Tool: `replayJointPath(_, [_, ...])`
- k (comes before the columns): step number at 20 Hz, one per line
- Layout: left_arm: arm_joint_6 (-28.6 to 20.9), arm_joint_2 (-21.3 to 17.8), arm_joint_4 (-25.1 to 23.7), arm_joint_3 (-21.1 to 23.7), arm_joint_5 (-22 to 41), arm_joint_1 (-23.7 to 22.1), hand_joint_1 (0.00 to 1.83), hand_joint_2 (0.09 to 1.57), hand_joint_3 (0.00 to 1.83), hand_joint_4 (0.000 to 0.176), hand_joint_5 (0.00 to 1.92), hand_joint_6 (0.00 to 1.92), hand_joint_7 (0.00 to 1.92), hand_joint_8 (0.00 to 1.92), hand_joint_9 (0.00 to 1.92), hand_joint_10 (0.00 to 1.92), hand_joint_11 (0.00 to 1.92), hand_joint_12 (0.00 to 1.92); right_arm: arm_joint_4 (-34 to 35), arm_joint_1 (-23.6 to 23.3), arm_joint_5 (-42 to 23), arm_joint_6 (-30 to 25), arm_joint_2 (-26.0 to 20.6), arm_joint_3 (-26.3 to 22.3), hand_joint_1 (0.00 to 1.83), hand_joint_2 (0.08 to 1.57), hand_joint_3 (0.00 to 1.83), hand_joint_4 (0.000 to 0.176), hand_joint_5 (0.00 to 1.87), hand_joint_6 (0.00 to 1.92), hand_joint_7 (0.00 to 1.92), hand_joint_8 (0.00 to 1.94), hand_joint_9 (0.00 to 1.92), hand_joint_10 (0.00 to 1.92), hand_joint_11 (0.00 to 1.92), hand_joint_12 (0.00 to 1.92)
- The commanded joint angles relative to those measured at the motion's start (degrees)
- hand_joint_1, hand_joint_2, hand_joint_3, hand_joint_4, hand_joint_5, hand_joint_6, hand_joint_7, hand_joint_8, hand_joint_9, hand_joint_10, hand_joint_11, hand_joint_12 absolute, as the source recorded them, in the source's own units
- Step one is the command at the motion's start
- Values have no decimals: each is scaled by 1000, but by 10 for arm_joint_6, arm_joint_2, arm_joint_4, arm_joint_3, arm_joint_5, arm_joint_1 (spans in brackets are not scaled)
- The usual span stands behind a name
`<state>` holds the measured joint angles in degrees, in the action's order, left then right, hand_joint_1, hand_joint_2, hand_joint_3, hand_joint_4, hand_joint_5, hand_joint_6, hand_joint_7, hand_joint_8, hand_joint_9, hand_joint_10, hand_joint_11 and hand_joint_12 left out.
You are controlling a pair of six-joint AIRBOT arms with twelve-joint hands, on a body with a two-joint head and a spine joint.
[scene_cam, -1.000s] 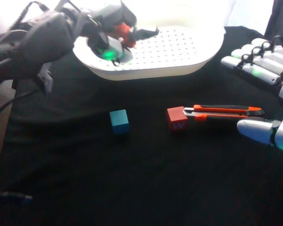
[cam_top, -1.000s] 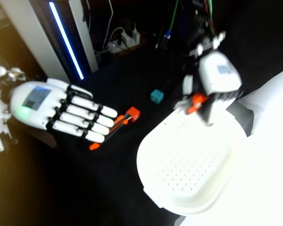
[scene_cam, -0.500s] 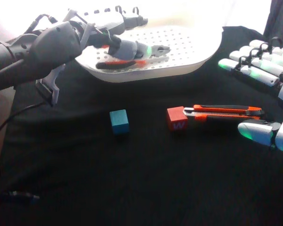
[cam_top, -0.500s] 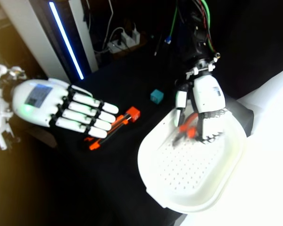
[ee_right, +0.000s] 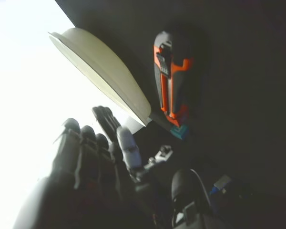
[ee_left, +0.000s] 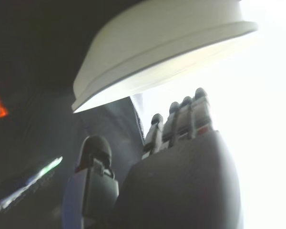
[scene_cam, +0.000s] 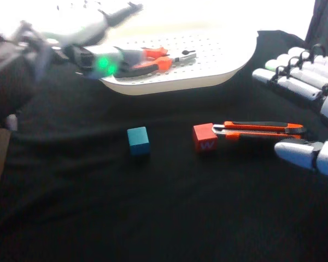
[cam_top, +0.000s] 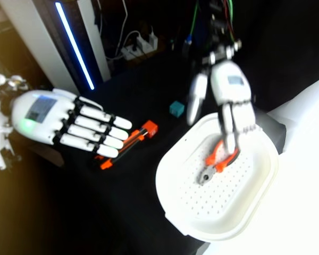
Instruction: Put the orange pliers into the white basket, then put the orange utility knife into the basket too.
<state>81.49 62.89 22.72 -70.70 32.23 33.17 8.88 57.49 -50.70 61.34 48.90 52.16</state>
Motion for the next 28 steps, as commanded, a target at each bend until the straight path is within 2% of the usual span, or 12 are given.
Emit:
replayJointPath(1, [-2,-11,-23,14,124,3,249,1422,18,86,24,9,17,6,10,4,0,0,-1,-4,-48,-3,5,4,256,1296,0,27,0,0,0,0,48,3,0,318])
replayJointPath(2, [-2,-40,-36,50,173,27,469,1445,4,36,152,3,110,95,167,142,0,771,0,-7,-32,-3,15,12,337,1283,0,37,0,0,33,6,82,17,0,466])
replayJointPath(4, [-2,-83,-41,102,253,78,535,1446,0,19,265,11,300,30,192,406,0,1285,0,-19,4,-3,35,29,389,1290,0,2,0,0,150,15,175,84,0,918])
replayJointPath(11, [-56,-122,-34,157,390,186,443,1486,7,0,275,2,360,8,171,558,0,1304,7,-39,56,-3,82,68,510,1300,4,0,148,20,281,16,128,337,0,786])
replayJointPath(13, [-60,-122,-33,161,400,195,357,1504,3,0,263,3,371,6,131,614,0,1214,7,-52,68,-3,98,81,613,1312,2,0,376,113,504,123,204,683,0,1143])
replayJointPath(14, [-65,-123,-33,162,405,200,335,1506,0,0,265,4,375,4,161,517,0,1164,7,-58,72,0,105,89,951,1376,0,0,477,1347,590,1332,333,1390,157,1651])
replayJointPath(15, [-70,-123,-33,162,409,204,287,1512,3,0,264,4,371,2,163,480,0,1133,8,-66,73,5,109,93,1028,1387,0,0,489,1598,603,1661,485,1796,414,1867])
replayJointPath(16, [-72,-123,-31,163,413,208,313,1515,1,0,254,2,347,2,140,455,0,1061,14,-80,73,25,109,92,1202,1300,0,0,760,1856,897,1885,919,1896,932,1910])
replayJointPath(19, [-73,-125,-25,164,420,217,394,1501,0,0,264,6,357,5,209,375,0,1125,2,-102,56,30,97,85,1459,1235,0,0,1223,1920,1411,1941,1461,1921,1481,1921])
replayJointPath(21, [-73,-124,-24,164,420,217,405,1495,0,0,273,9,398,17,255,426,0,1277,-8,-103,18,30,86,68,1408,1264,0,0,1104,1921,1344,1941,1468,1921,1514,1921])
replayJointPath(25, [-73,-124,-24,166,423,219,379,1482,0,9,267,5,350,2,201,291,0,903,-28,-110,-69,30,38,30,1332,1332,3,0,1121,1921,1377,1941,1498,1921,1511,1921])
replayJointPath(28, [-73,-125,-24,170,431,226,467,1486,0,0,281,9,384,10,290,300,0,1200,-47,-146,-72,30,28,30,1319,1290,0,3,957,1921,1249,1941,1380,1921,1360,1921])
